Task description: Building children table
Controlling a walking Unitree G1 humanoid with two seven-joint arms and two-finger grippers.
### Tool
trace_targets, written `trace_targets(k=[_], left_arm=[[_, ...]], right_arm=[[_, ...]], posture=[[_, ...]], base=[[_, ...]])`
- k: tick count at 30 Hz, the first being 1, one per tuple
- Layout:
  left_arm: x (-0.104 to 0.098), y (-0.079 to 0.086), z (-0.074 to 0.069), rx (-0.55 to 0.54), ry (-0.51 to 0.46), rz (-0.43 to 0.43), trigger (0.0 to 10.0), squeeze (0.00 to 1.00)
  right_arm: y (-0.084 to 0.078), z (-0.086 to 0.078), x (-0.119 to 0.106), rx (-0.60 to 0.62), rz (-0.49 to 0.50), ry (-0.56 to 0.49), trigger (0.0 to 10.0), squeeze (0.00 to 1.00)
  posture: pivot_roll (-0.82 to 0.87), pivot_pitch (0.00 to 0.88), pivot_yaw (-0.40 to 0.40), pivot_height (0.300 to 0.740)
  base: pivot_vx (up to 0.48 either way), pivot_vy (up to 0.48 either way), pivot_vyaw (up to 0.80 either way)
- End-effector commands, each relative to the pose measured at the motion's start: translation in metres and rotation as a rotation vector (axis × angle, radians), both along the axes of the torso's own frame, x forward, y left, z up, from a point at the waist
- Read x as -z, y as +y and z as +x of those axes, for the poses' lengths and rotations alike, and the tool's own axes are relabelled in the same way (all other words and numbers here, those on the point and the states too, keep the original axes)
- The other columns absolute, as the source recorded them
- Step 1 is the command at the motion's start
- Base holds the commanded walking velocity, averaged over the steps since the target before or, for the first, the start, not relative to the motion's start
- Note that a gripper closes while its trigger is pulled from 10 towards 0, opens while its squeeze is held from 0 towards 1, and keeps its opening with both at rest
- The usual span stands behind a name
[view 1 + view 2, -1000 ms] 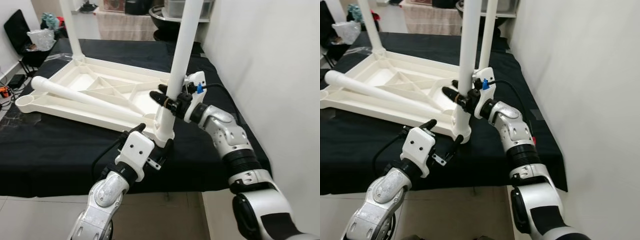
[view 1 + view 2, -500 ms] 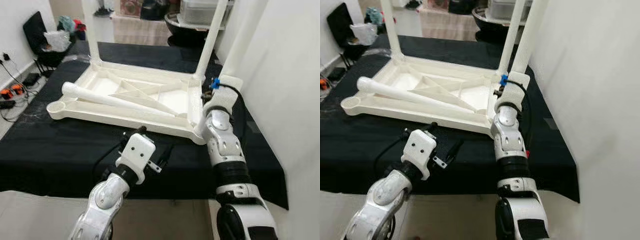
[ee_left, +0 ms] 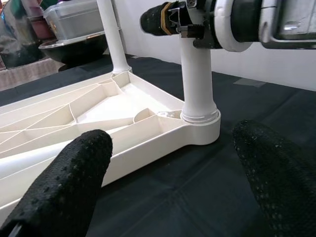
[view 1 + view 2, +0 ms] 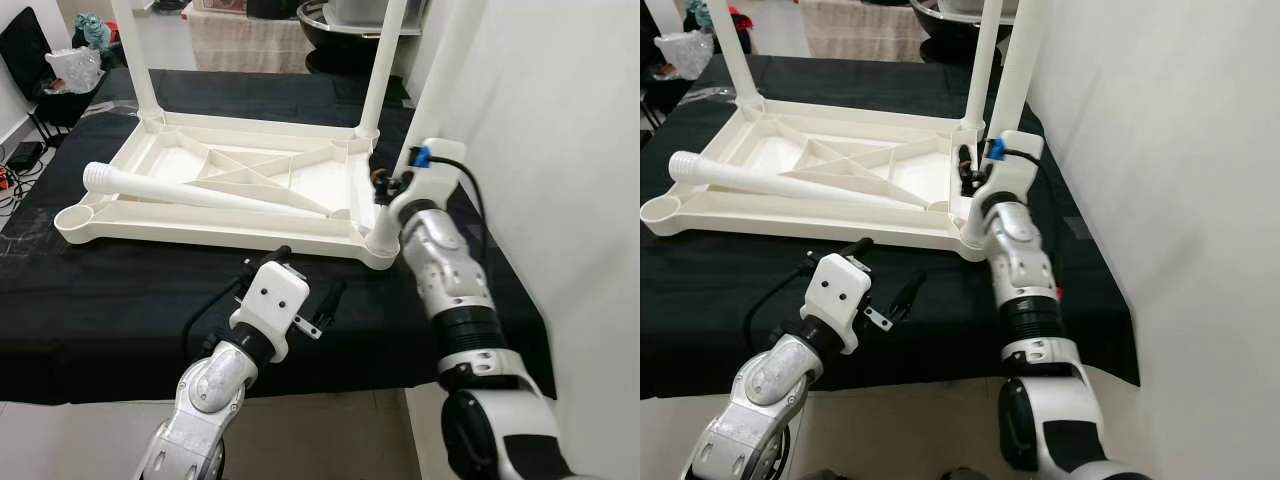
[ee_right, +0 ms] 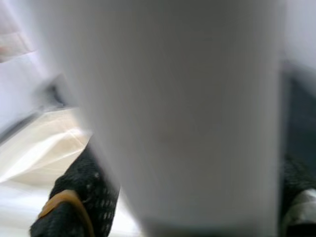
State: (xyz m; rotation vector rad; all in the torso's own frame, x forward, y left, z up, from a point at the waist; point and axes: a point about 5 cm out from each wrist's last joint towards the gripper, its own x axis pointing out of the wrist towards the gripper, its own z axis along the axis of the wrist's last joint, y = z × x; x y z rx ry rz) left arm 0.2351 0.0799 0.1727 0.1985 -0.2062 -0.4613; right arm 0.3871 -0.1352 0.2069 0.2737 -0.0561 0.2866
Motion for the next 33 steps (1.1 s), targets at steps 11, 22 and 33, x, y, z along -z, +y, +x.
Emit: trace_targets(k=[11, 22, 33], left_arm=[[0.005, -0.002, 0.000, 0.009, 0.019, 0.004, 10.0, 0.00], [0.005, -0.001, -0.001, 0.007, 0.019, 0.005, 10.0, 0.00], [0.006, -0.003, 0.000, 0.012, 0.022, 0.006, 10.0, 0.00]], right_arm=[[0.024, -0.045, -0.008, -0.976, -0.002, -0.117, 10.0, 0.00], [0.037, -0.018, -0.007, -0.736, -0.091, -0.104, 0.0, 0.00], [-0.041, 0.004, 0.016, 0.474, -0.215, 0.183, 0.0, 0.00]], posture=[[0.06, 0.071, -0.093, 0.740], [0.06, 0.067, -0.097, 0.740], [0.05, 0.066, -0.092, 0.740]], base=[[0.000, 0.000, 0.00], [0.000, 0.000, 0.00], [0.000, 0.000, 0.00]])
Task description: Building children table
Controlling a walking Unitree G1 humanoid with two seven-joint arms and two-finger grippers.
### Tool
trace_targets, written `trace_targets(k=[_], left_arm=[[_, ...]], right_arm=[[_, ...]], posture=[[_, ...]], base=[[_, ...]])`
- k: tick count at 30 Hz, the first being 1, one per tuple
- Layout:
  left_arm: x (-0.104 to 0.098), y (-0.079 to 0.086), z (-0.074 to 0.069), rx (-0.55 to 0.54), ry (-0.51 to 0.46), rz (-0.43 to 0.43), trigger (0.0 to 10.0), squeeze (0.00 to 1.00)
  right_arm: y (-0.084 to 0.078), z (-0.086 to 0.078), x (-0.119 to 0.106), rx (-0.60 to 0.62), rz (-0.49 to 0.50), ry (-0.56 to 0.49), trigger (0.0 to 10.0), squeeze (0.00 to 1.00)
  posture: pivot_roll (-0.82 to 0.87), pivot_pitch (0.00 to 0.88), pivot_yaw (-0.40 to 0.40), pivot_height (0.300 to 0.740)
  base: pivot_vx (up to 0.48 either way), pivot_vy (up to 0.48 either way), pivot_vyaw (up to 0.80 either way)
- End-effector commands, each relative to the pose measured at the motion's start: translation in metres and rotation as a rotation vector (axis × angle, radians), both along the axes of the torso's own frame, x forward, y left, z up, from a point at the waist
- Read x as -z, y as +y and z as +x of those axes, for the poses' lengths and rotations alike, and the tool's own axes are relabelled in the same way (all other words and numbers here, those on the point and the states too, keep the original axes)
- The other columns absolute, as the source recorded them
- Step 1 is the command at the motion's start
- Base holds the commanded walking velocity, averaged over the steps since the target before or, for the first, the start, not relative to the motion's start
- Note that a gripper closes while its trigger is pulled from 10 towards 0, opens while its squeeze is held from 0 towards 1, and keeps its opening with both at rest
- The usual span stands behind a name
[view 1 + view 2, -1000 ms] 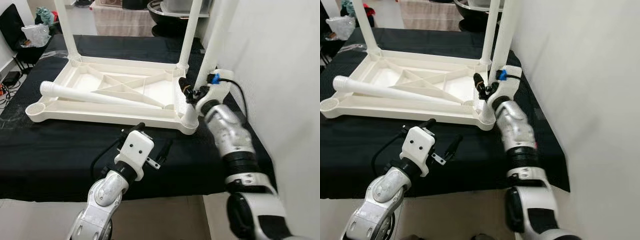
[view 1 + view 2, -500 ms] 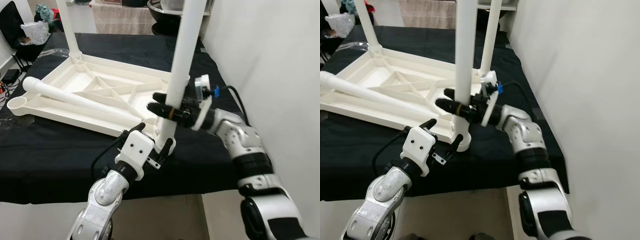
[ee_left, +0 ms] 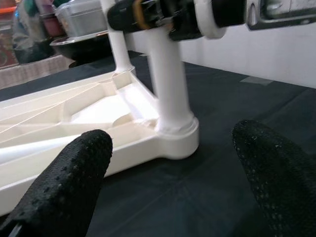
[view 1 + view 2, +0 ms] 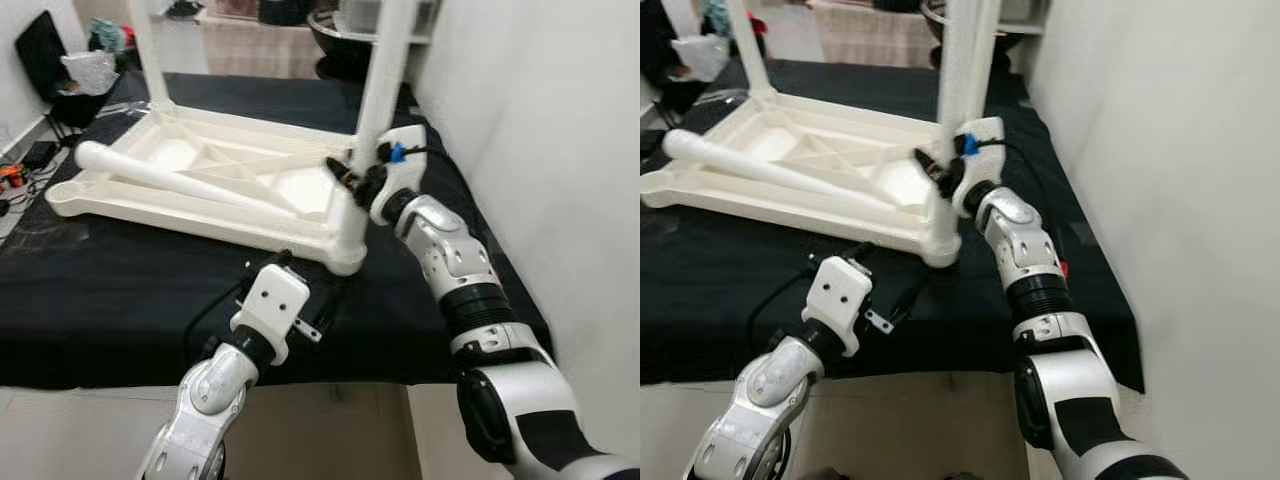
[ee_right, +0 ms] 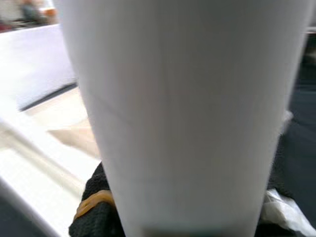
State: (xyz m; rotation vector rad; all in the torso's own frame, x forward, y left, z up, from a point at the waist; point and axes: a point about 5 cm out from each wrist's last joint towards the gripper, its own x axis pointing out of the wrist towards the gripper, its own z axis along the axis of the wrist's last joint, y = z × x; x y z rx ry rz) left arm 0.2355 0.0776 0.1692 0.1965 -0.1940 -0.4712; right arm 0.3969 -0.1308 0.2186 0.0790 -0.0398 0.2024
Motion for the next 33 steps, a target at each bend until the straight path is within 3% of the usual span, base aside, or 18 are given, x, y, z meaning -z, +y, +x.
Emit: trace_targets(k=[1, 2, 3, 4, 8, 9, 10, 11, 12, 17, 18, 19, 21, 23, 24, 29, 31, 33], left_arm=[[0.003, -0.001, -0.001, 0.003, 0.009, 0.004, 10.0, 0.00], [0.003, -0.001, -0.001, 0.003, 0.009, 0.004, 10.0, 0.00], [0.003, -0.002, -0.001, 0.005, 0.008, 0.005, 10.0, 0.00], [0.003, -0.002, -0.001, 0.006, 0.009, 0.007, 10.0, 0.00], [0.004, -0.002, -0.002, 0.006, 0.009, 0.007, 10.0, 0.00], [0.004, -0.002, -0.002, 0.009, 0.011, 0.008, 10.0, 0.00], [0.004, -0.002, -0.003, 0.012, 0.012, 0.009, 10.0, 0.00], [0.004, -0.002, -0.003, 0.012, 0.012, 0.009, 10.0, 0.00], [0.005, -0.002, -0.003, 0.014, 0.012, 0.010, 10.0, 0.00], [0.005, -0.002, -0.003, 0.014, 0.009, 0.013, 10.0, 0.00], [0.004, -0.001, -0.004, 0.014, 0.008, 0.007, 10.0, 0.00], [0.004, -0.001, -0.004, 0.016, 0.006, 0.002, 10.0, 0.00], [0.004, -0.001, -0.004, 0.017, 0.005, -0.002, 10.0, 0.00], [0.004, -0.002, -0.004, 0.023, 0.007, 0.000, 10.0, 0.00], [0.004, -0.002, -0.004, 0.023, 0.007, 0.000, 10.0, 0.00], [0.004, -0.003, -0.003, 0.024, 0.003, 0.001, 10.0, 0.00], [0.004, -0.003, -0.003, 0.024, 0.003, 0.001, 10.0, 0.00], [0.003, -0.003, -0.003, 0.023, 0.002, 0.000, 10.0, 0.00]], right_arm=[[-0.045, -0.005, 0.027, 0.401, -0.018, 0.145, 0.0, 0.00], [-0.045, -0.005, 0.027, 0.401, -0.018, 0.145, 0.0, 0.00], [-0.055, -0.011, 0.028, 0.534, -0.017, 0.147, 0.0, 0.00], [-0.053, -0.017, 0.027, 0.604, 0.008, 0.142, 0.0, 0.00], [-0.047, -0.019, 0.024, 0.608, 0.026, 0.125, 0.0, 0.00], [-0.036, -0.017, 0.022, 0.571, 0.064, 0.114, 10.0, 0.00], [-0.026, -0.015, 0.018, 0.504, 0.104, 0.080, 10.0, 0.00], [-0.026, -0.015, 0.018, 0.504, 0.104, 0.080, 10.0, 0.00], [-0.013, -0.012, 0.012, 0.411, 0.136, 0.019, 10.0, 1.00], [-0.003, -0.008, 0.002, 0.274, 0.155, -0.060, 10.0, 1.00], [0.006, -0.007, -0.002, 0.150, 0.138, -0.083, 10.0, 0.00], [0.014, -0.008, -0.003, 0.039, 0.171, -0.071, 10.0, 0.00], [0.020, -0.010, -0.004, -0.032, 0.197, -0.060, 10.0, 0.00], [0.027, -0.018, -0.001, -0.284, 0.199, -0.036, 10.0, 0.00], [0.027, -0.018, -0.001, -0.284, 0.199, -0.036, 10.0, 0.00], [0.009, -0.036, -0.001, -0.731, 0.274, -0.063, 10.0, 0.00], [0.009, -0.036, -0.001, -0.731, 0.274, -0.063, 10.0, 0.00], [0.003, -0.044, -0.002, -0.901, 0.272, -0.085, 10.0, 0.00]], posture=[[0.05, 0.066, -0.092, 0.740], [0.05, 0.066, -0.092, 0.740], [0.05, 0.063, -0.093, 0.740], [0.05, 0.054, -0.090, 0.740], [0.05, 0.051, -0.089, 0.740], [0.05, 0.047, -0.088, 0.740], [0.05, 0.040, -0.088, 0.740], [0.05, 0.040, -0.088, 0.740], [0.06, 0.037, -0.092, 0.740], [0.06, 0.033, -0.091, 0.740], [0.05, 0.032, -0.090, 0.740], [0.05, 0.032, -0.090, 0.740], [0.05, 0.032, -0.090, 0.740], [0.05, 0.032, -0.083, 0.740], [0.05, 0.032, -0.083, 0.740], [0.05, 0.028, -0.088, 0.740], [0.05, 0.028, -0.088, 0.740], [0.06, 0.029, -0.089, 0.740]], base=[[0.000, 0.000, 0.00], [0.000, 0.000, 0.00], [0.000, 0.000, 0.00], [0.000, 0.000, 0.00], [0.000, 0.000, 0.00], [0.000, 0.000, 0.00], [0.000, 0.000, 0.00], [0.000, 0.000, 0.00], [0.000, 0.000, 0.00], [0.000, 0.000, 0.00], [0.000, 0.000, 0.00], [0.000, 0.000, 0.00], [0.000, 0.000, 0.00], [0.000, 0.000, 0.00], [0.000, 0.000, 0.00], [0.000, 0.000, 0.00], [0.000, 0.000, 0.00], [0.000, 0.000, 0.00]])
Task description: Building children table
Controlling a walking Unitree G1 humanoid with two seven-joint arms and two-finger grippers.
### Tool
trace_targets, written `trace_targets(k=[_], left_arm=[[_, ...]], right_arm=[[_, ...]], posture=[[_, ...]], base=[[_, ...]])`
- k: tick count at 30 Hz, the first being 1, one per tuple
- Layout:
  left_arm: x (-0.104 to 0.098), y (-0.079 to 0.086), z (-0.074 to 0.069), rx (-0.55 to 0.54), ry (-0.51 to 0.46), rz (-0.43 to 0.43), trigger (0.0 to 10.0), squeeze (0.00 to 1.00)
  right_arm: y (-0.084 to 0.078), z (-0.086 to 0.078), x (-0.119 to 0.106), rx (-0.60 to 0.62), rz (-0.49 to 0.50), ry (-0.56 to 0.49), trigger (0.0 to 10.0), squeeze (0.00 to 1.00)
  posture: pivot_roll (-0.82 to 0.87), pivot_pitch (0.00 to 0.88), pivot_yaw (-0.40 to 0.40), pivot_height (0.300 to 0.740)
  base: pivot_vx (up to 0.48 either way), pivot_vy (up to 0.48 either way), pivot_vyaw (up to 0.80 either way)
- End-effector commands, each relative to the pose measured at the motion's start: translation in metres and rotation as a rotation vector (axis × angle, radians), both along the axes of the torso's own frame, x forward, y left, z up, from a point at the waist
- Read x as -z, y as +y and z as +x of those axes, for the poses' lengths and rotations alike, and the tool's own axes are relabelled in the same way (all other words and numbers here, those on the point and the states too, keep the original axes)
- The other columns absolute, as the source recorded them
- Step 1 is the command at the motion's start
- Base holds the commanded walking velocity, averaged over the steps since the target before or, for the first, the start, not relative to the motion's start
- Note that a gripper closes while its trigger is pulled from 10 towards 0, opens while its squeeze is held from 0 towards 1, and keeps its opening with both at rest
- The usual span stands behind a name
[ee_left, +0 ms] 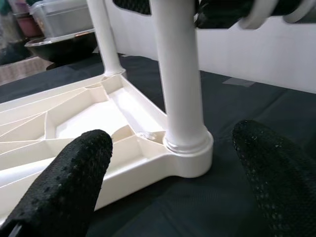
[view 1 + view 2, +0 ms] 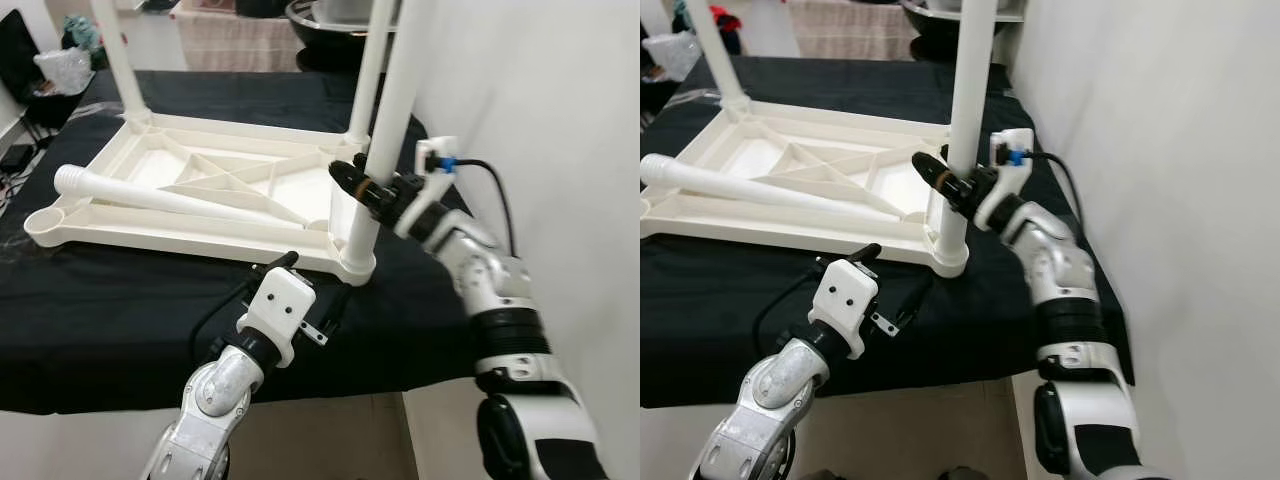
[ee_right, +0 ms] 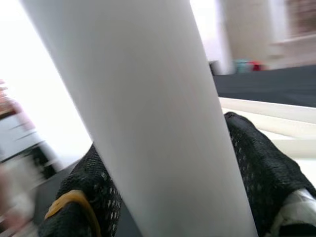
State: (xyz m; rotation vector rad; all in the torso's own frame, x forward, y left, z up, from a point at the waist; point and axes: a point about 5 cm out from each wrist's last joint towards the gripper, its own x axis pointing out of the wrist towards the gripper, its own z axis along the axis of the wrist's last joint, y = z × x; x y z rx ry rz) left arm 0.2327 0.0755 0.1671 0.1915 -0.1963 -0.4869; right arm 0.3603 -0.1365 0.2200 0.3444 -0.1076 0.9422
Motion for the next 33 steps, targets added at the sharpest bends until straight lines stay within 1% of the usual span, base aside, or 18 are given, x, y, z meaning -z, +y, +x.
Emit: trace_targets(k=[1, 4, 6, 7, 8, 12, 17, 18, 19, 20, 21, 22, 23, 24, 25, 26, 28, 33], left_arm=[[0.001, -0.001, -0.001, 0.008, 0.002, 0.004, 10.0, 0.00], [0.002, -0.001, -0.002, 0.006, 0.005, 0.004, 10.0, 0.00], [0.002, -0.002, -0.003, 0.010, 0.006, 0.006, 10.0, 0.00], [0.002, -0.002, -0.003, 0.010, 0.006, 0.006, 10.0, 0.00], [0.003, -0.003, -0.004, 0.011, 0.008, 0.005, 10.0, 0.00], [0.003, -0.002, -0.004, 0.009, 0.010, 0.004, 10.0, 0.00], [0.002, -0.001, -0.003, 0.006, 0.007, 0.007, 10.0, 0.00], [0.003, -0.001, -0.003, 0.005, 0.007, 0.007, 10.0, 0.00], [0.003, -0.001, -0.003, 0.005, 0.007, 0.007, 10.0, 0.00], [0.003, -0.001, -0.003, 0.005, 0.007, 0.007, 10.0, 0.00], [0.003, -0.001, -0.003, 0.005, 0.007, 0.007, 10.0, 0.00], [0.003, -0.001, -0.003, 0.006, 0.007, 0.007, 10.0, 0.00], [0.003, -0.001, -0.003, 0.006, 0.007, 0.007, 10.0, 0.00], [0.003, -0.002, -0.002, 0.006, 0.006, 0.007, 10.0, 0.00], [0.003, -0.002, -0.002, 0.006, 0.006, 0.007, 10.0, 0.00], [0.003, -0.002, -0.002, 0.007, 0.006, 0.008, 10.0, 0.00], [0.003, -0.003, -0.002, 0.009, 0.006, 0.008, 10.0, 0.00], [0.003, -0.003, -0.002, 0.008, 0.006, 0.008, 10.0, 0.00]], right_arm=[[0.011, -0.009, 0.000, -0.209, 0.013, -0.027, 10.0, 0.00], [0.019, -0.011, 0.001, -0.299, 0.011, -0.023, 10.0, 0.00], [0.028, -0.016, 0.002, -0.395, 0.005, -0.032, 2.2, 0.00], [0.028, -0.016, 0.002, -0.395, 0.005, -0.032, 2.2, 0.00], [0.037, -0.018, 0.006, -0.442, -0.037, -0.030, 0.0, 0.00], [0.044, -0.015, 0.012, -0.407, -0.097, -0.022, 0.0, 0.00], [0.042, 0.001, 0.015, -0.166, -0.184, -0.038, 0.0, 0.00], [0.036, 0.014, 0.016, 0.015, -0.217, -0.002, 0.0, 0.00], [0.036, 0.014, 0.016, 0.015, -0.217, -0.002, 0.0, 0.00], [0.026, 0.027, 0.016, 0.222, -0.251, 0.041, 0.0, 0.00], [0.026, 0.027, 0.016, 0.222, -0.251, 0.041, 0.0, 0.00], [0.005, 0.039, 0.018, 0.505, -0.288, 0.112, 0.0, 0.00], [0.005, 0.039, 0.018, 0.505, -0.288, 0.112, 0.0, 0.00], [-0.012, 0.044, 0.020, 0.704, -0.318, 0.165, 0.0, 0.00], [-0.012, 0.044, 0.020, 0.704, -0.318, 0.165, 0.0, 0.00], [-0.038, 0.043, 0.023, 0.962, -0.351, 0.225, 0.0, 0.00], [-0.067, 0.034, 0.027, 1.274, -0.356, 0.284, 0.0, 0.00], [-0.072, 0.028, 0.029, 1.388, -0.337, 0.302, 0.0, 0.00]], posture=[[0.06, 0.028, -0.091, 0.740], [0.06, 0.029, -0.092, 0.740], [0.07, 0.027, -0.095, 0.740], [0.07, 0.027, -0.095, 0.740], [0.07, 0.027, -0.095, 0.740], [0.07, 0.027, -0.097, 0.740], [0.07, 0.025, -0.097, 0.740], [0.07, 0.025, -0.097, 0.740], [0.07, 0.025, -0.097, 0.740], [0.06, 0.025, -0.094, 0.740], [0.06, 0.025, -0.094, 0.740], [0.06, 0.025, -0.094, 0.740], [0.06, 0.025, -0.094, 0.740], [0.06, 0.025, -0.094, 0.740], [0.06, 0.025, -0.094, 0.740], [0.05, 0.026, -0.093, 0.740], [0.06, 0.025, -0.093, 0.740], [0.06, 0.027, -0.092, 0.740]], base=[[0.000, 0.000, 0.00], [0.000, 0.000, 0.00], [0.000, 0.000, 0.00], [0.000, 0.000, 0.00], [0.000, 0.000, 0.00], [0.000, 0.000, 0.00], [0.000, 0.000, 0.00], [0.000, 0.000, 0.00], [0.000, 0.000, 0.00], [0.000, 0.000, 0.00], [0.000, 0.000, 0.00], [0.000, 0.000, 0.00], [0.000, 0.000, 0.00], [0.000, 0.000, 0.00], [0.000, 0.000, 0.00], [0.000, 0.000, 0.00], [0.000, 0.000, 0.00], [0.000, 0.000, 0.00]])
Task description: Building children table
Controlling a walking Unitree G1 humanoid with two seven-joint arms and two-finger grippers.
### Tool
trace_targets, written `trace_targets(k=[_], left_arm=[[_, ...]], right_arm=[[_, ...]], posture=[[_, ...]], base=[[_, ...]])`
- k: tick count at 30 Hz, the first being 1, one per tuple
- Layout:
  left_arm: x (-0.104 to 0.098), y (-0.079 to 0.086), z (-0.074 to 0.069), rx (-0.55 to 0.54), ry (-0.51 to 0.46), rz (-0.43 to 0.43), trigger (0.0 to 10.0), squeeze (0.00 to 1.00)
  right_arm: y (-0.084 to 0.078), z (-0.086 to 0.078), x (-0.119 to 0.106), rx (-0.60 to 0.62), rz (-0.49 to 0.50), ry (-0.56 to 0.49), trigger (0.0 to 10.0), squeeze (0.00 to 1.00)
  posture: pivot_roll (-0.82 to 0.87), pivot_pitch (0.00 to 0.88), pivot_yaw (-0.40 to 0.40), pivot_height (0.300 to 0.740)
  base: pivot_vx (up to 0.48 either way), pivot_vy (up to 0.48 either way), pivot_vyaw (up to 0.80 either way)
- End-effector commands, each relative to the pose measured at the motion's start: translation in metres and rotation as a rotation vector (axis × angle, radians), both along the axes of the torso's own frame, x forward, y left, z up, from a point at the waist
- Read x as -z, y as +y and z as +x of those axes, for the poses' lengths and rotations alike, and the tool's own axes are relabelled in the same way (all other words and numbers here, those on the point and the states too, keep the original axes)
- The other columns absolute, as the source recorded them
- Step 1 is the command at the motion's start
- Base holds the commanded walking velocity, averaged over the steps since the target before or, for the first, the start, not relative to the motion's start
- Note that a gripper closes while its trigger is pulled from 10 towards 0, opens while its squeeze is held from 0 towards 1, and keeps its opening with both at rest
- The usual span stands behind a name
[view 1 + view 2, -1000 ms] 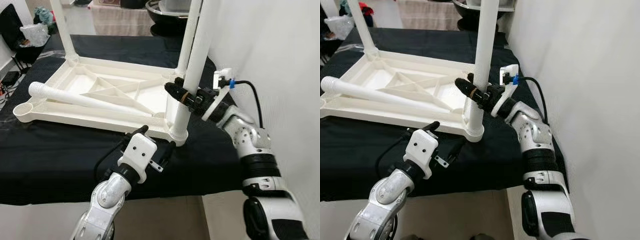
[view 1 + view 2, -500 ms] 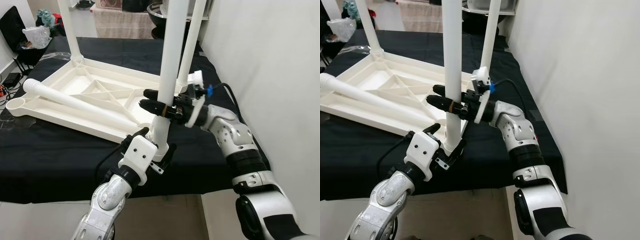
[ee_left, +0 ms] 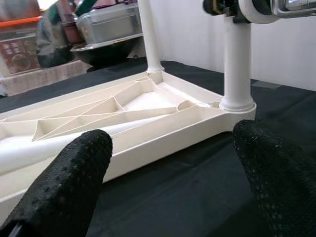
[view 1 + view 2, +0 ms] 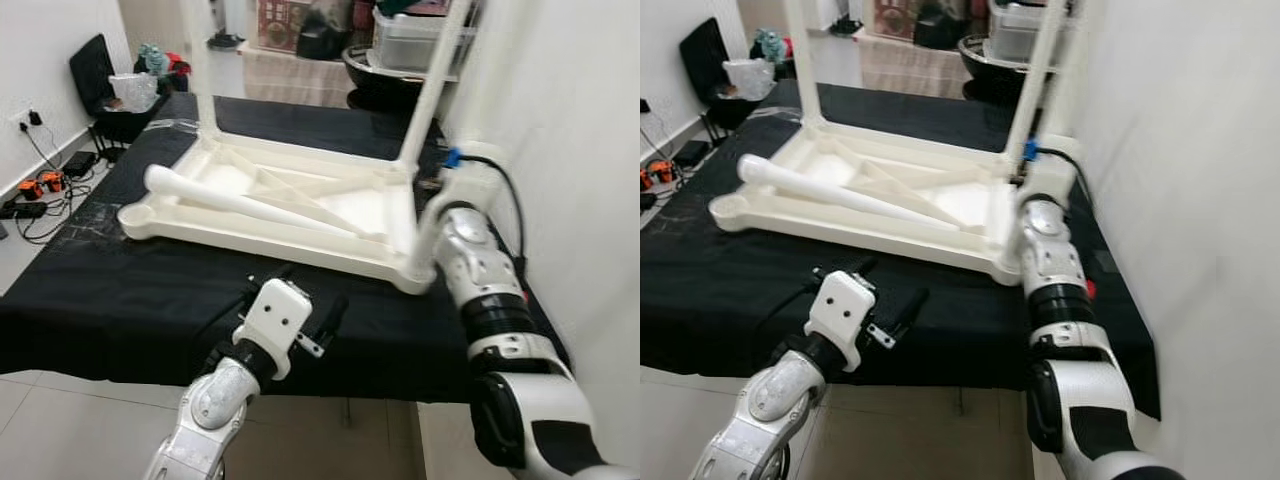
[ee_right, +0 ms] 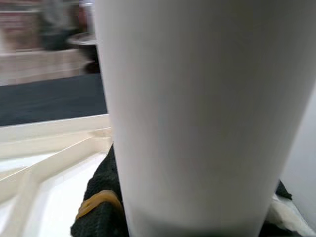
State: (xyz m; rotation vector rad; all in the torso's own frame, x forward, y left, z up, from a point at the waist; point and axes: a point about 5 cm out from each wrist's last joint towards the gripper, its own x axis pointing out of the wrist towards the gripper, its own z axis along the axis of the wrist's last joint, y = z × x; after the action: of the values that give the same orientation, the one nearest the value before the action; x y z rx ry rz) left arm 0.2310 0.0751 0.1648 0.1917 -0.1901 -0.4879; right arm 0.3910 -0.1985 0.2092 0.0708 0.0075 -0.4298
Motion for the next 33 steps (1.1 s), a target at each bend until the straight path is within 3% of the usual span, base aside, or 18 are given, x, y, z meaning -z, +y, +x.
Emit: trace_targets(k=[1, 2, 3, 5, 6, 9, 11, 12, 14, 15, 16, 17, 19, 23, 24, 28, 33], left_arm=[[0.000, -0.002, 0.000, 0.007, 0.000, 0.006, 10.0, 0.00], [0.000, -0.002, 0.000, 0.008, 0.001, 0.007, 10.0, 0.00], [0.000, -0.002, 0.000, 0.008, 0.001, 0.007, 10.0, 0.00], [0.001, -0.002, 0.000, 0.009, 0.002, 0.008, 10.0, 0.00], [0.001, -0.003, 0.000, 0.009, 0.002, 0.008, 10.0, 0.00], [0.001, -0.002, 0.001, 0.008, 0.001, 0.008, 10.0, 0.00], [0.001, -0.002, 0.001, 0.008, 0.001, 0.008, 10.0, 0.00], [0.001, -0.002, 0.001, 0.003, 0.000, 0.009, 10.0, 0.00], [0.001, -0.001, 0.001, 0.001, 0.000, 0.010, 10.0, 0.00], [0.001, -0.001, 0.001, 0.002, 0.000, 0.010, 10.0, 0.00], [0.001, -0.001, 0.001, 0.002, 0.000, 0.010, 10.0, 0.00], [0.001, -0.001, 0.001, 0.001, 0.000, 0.010, 10.0, 0.00], [0.000, -0.001, 0.001, -0.001, -0.001, 0.010, 10.0, 0.00], [0.000, 0.000, 0.002, -0.006, -0.003, 0.008, 10.0, 0.00], [0.000, 0.000, 0.002, -0.007, -0.002, 0.006, 10.0, 0.00], [-0.001, -0.001, 0.003, -0.006, -0.003, 0.005, 10.0, 0.00], [-0.002, -0.001, 0.004, -0.002, -0.005, 0.003, 10.0, 0.00]], right_arm=[[0.000, -0.006, 0.018, 0.078, -0.010, 0.081, 0.0, 0.00], [0.015, -0.004, 0.015, 0.005, 0.019, 0.049, 10.0, 0.00], [0.015, -0.004, 0.015, 0.005, 0.019, 0.049, 10.0, 0.00], [0.034, 0.001, 0.009, -0.072, 0.040, 0.004, 10.0, 0.00], [0.047, 0.003, 0.005, -0.144, 0.051, -0.036, 10.0, 1.00], [0.068, 0.003, -0.006, -0.283, 0.084, -0.135, 10.0, 1.00], [0.068, 0.003, -0.006, -0.283, 0.084, -0.135, 10.0, 1.00], [0.079, 0.006, -0.008, -0.496, 0.161, -0.130, 10.0, 0.00], [0.086, 0.006, -0.007, -0.642, 0.206, -0.104, 10.0, 0.00], [0.086, 0.005, -0.001, -0.762, 0.173, -0.062, 10.0, 0.00], [0.086, 0.005, -0.001, -0.762, 0.173, -0.062, 10.0, 0.00], [0.086, 0.002, 0.004, -0.886, 0.170, -0.021, 10.0, 0.00], [0.079, -0.011, 0.004, -1.155, 0.176, -0.044, 10.0, 0.00], [0.073, -0.021, 0.002, -1.299, 0.179, -0.083, 10.0, 0.00], [0.070, -0.029, 0.002, -1.397, 0.180, -0.095, 10.0, 0.00], [0.069, -0.037, 0.000, -1.516, 0.181, -0.120, 10.0, 0.00], [0.079, -0.041, 0.001, -1.647, 0.178, -0.103, 10.0, 0.00]], posture=[[0.06, 0.028, -0.090, 0.740], [0.06, 0.028, -0.091, 0.740], [0.06, 0.028, -0.091, 0.740], [0.06, 0.028, -0.091, 0.740], [0.05, 0.028, -0.090, 0.740], [0.06, 0.029, -0.093, 0.740], [0.06, 0.029, -0.093, 0.740], [0.06, 0.029, -0.097, 0.740], [0.06, 0.029, -0.097, 0.740], [0.06, 0.029, -0.097, 0.740], [0.06, 0.029, -0.097, 0.740], [0.06, 0.035, -0.093, 0.740], [0.06, 0.039, -0.095, 0.740], [0.05, 0.036, -0.094, 0.740], [0.05, 0.047, -0.094, 0.740], [0.05, 0.054, -0.091, 0.740], [0.04, 0.073, -0.082, 0.740]], base=[[0.000, 0.000, 0.00], [0.000, 0.000, 0.00], [0.000, 0.000, 0.00], [0.000, 0.000, 0.00], [0.000, 0.000, 0.00], [0.000, 0.000, 0.00], [0.000, 0.000, 0.00], [0.000, 0.000, 0.00], [0.000, 0.000, 0.00], [0.000, 0.000, 0.00], [0.000, 0.000, 0.00], [0.000, 0.000, 0.00], [0.000, 0.000, 0.00], [0.000, 0.000, 0.00], [0.000, 0.000, 0.00], [0.000, 0.000, 0.00], [0.000, 0.000, 0.00]])
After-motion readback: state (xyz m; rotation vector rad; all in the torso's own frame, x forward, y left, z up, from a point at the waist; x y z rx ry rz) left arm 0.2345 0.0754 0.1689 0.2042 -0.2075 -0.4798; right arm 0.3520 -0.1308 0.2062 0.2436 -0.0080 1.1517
